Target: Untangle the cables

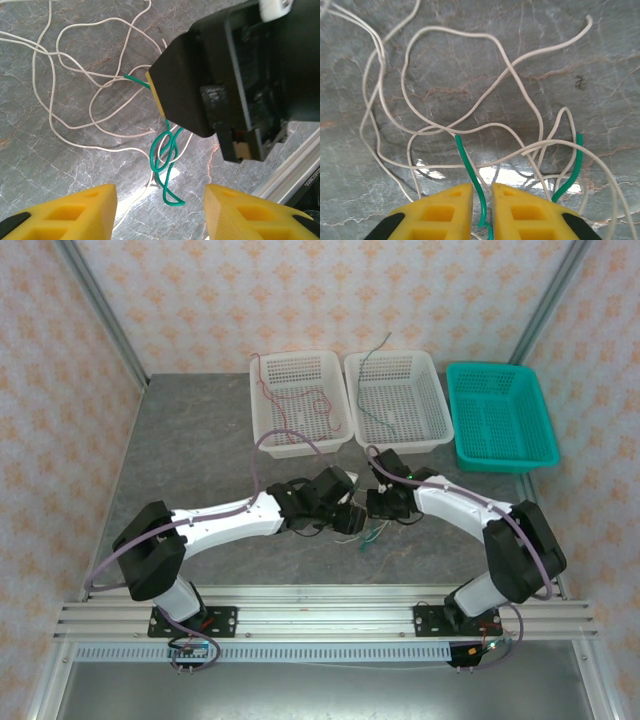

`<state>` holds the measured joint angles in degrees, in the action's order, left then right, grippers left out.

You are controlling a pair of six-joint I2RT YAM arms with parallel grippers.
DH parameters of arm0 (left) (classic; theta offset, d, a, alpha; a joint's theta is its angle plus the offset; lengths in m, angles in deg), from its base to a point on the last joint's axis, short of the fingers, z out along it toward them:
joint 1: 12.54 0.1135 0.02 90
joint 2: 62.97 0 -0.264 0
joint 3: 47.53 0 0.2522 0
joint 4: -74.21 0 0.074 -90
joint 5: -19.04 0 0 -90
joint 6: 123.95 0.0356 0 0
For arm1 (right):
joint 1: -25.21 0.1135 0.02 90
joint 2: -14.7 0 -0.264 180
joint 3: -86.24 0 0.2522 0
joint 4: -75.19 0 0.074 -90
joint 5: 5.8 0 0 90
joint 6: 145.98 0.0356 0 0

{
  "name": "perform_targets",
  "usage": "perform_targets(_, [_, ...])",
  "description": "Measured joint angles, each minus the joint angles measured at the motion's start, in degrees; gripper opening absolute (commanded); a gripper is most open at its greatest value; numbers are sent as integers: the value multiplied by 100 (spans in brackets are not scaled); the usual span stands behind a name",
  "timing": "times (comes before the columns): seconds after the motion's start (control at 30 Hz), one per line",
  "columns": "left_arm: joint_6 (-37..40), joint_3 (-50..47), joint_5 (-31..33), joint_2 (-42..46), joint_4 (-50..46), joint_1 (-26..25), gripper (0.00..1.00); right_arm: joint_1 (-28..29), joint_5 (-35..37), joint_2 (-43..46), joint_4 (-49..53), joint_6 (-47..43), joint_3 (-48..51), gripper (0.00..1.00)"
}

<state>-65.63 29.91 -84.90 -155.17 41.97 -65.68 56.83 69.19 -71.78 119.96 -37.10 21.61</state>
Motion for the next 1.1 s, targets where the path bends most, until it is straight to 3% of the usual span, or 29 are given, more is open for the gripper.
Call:
perform_targets(0.33, [2, 0, 151, 0, -4, 0, 48, 61, -125, -348, 87, 101, -76, 22])
perform_targets(0.43, [0, 0, 221, 0, -4, 0, 48, 61, -133, -483, 92, 74, -81, 6])
perform_targets(0.53, [-50, -4, 240, 0, 0, 31, 48, 61, -133, -529, 109, 50, -81, 5])
perform_targets(0.87, [-483, -358, -11, 2, 363, 588, 47, 61, 59, 649, 70, -190, -98, 5])
perform_targets(1.1, [-555, -695, -433, 223, 1054, 597, 46, -13, -262, 824, -286, -66, -164, 4])
